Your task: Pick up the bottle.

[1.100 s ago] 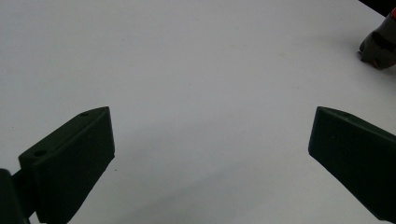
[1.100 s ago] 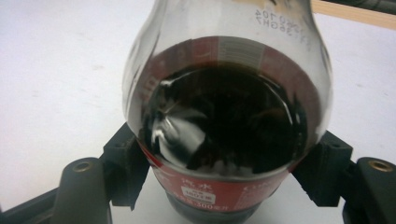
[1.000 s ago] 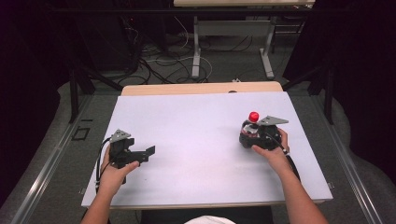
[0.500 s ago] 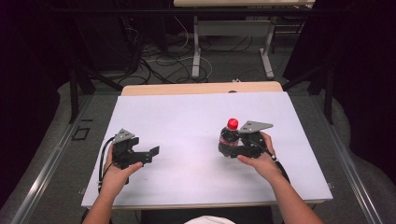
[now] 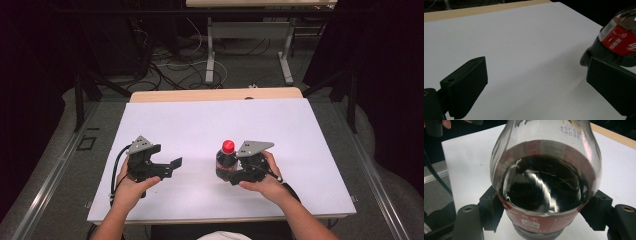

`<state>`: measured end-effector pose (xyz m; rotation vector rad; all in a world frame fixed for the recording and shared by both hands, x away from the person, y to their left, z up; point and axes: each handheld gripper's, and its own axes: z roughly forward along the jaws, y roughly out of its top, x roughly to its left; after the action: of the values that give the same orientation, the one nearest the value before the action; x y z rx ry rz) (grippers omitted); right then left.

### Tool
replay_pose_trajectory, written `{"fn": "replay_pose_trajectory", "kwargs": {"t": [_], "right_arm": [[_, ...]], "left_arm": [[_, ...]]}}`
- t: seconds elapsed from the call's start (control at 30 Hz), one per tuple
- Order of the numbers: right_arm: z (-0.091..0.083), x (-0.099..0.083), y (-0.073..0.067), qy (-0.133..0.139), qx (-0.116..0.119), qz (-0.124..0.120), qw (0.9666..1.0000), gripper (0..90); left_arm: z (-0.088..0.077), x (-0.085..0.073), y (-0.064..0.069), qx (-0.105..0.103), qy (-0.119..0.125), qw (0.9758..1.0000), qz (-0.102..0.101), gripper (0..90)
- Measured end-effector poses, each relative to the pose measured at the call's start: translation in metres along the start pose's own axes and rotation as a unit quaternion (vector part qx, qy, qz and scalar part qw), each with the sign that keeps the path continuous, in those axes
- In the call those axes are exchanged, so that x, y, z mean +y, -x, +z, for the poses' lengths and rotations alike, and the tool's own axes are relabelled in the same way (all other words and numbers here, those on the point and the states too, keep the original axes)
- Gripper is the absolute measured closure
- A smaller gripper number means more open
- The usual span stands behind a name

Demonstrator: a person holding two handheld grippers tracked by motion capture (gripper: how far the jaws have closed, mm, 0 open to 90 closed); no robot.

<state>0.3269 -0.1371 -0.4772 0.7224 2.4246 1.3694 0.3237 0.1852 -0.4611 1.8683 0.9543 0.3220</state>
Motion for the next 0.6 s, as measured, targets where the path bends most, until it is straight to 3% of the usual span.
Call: {"fn": "replay_pose_trajectory", "kwargs": {"t": [0.17,0.27,0.33,0.4,0.6], "right_arm": [[0.005,0.001,-0.01,-0.011,0.016,-0.01,0.9998,29.0],[0.007,0.0,-0.016,-0.012,0.022,-0.011,0.9996,29.0],[0.009,0.0,-0.018,-0.007,0.025,-0.021,0.9994,29.0],[0.01,-0.001,-0.021,-0.012,0.03,-0.015,0.9994,29.0],[0.014,-0.002,-0.024,-0.014,0.043,-0.017,0.9988,29.0]], "left_arm": [[-0.002,0.014,0.017,-0.024,0.0,0.9995,0.023,6.6],[-0.004,0.019,0.023,-0.031,-0.002,0.9989,0.035,13.4],[-0.005,0.027,0.032,-0.053,0.002,0.9976,0.044,16.7],[-0.005,0.031,0.039,-0.077,0.004,0.996,0.046,16.9],[-0.003,0.046,0.059,-0.116,0.001,0.9899,0.082,22.0]]}}
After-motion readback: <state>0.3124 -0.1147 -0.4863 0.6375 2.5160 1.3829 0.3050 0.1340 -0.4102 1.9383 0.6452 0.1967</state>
